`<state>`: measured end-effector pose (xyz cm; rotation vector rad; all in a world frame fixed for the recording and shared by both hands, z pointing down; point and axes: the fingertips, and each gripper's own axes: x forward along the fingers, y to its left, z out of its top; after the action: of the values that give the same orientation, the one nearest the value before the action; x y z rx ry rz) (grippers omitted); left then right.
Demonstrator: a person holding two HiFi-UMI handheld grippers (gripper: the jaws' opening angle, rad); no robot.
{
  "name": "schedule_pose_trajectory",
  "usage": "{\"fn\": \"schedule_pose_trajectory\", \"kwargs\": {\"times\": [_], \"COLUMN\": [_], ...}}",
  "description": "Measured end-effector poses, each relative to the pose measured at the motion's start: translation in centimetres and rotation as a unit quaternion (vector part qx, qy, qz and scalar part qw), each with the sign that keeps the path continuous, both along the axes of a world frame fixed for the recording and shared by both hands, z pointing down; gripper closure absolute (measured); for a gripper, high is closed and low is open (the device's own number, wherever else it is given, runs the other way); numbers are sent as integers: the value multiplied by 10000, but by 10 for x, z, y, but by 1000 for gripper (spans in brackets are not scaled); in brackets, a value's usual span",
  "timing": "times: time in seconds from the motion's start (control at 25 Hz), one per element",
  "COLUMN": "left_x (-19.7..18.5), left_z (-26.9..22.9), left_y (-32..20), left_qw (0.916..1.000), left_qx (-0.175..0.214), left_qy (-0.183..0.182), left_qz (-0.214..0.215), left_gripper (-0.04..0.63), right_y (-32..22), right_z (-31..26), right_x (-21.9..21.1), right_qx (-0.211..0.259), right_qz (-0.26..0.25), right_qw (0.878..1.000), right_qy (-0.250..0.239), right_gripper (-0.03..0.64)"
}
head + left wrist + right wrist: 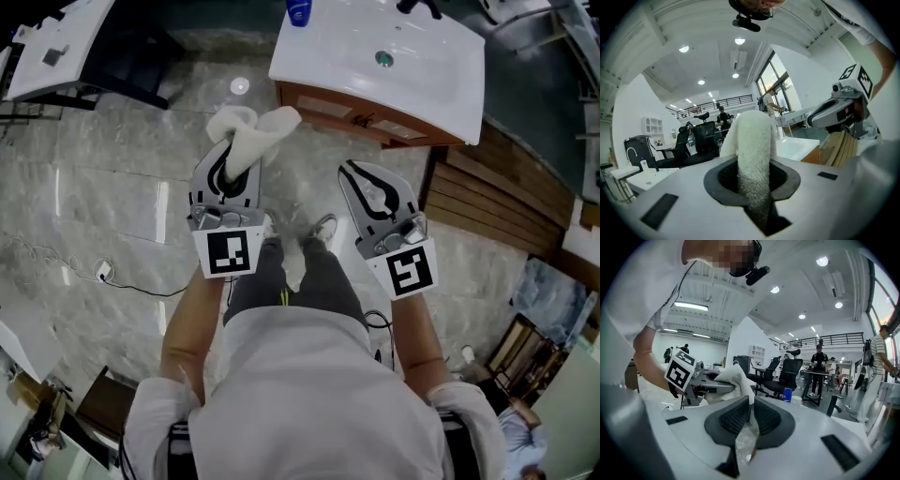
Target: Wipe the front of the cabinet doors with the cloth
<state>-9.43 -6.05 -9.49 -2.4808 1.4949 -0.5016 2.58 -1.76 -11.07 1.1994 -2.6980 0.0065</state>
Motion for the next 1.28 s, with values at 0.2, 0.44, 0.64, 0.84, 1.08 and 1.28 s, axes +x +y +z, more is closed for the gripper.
{"fn": "schedule_pose_trajectory", "kwargs": {"times": [0.2,0.44,0.64,0.84,1.08,1.28], "left_x": [7,15,21,33,40,40], "left_z": [73,163,221,267,311,344], "left_y": [-29,-47,-64,-82,-93,-103], "left_qw": [9999,9995,9995,9997,9998,9998], "left_qx": [-152,-302,-315,-240,-125,-22], "left_qy": [-30,22,35,-41,-163,-216], "left_qz": [-52,-31,-14,-21,45,28], "left_gripper": [505,505,505,505,505,505], "right_y": [-24,-35,-41,-53,-59,-63], "right_z": [78,177,246,291,339,377], "right_x": [9,1,2,16,17,16], "right_qx": [-173,-269,-492,-407,-303,-239], "right_qz": [-70,-90,-40,-59,-151,-195], "right_qw": [9997,9995,9988,9991,9992,9992], "right_qy": [188,117,-8,108,225,241], "right_gripper": [558,558,558,558,558,558]}}
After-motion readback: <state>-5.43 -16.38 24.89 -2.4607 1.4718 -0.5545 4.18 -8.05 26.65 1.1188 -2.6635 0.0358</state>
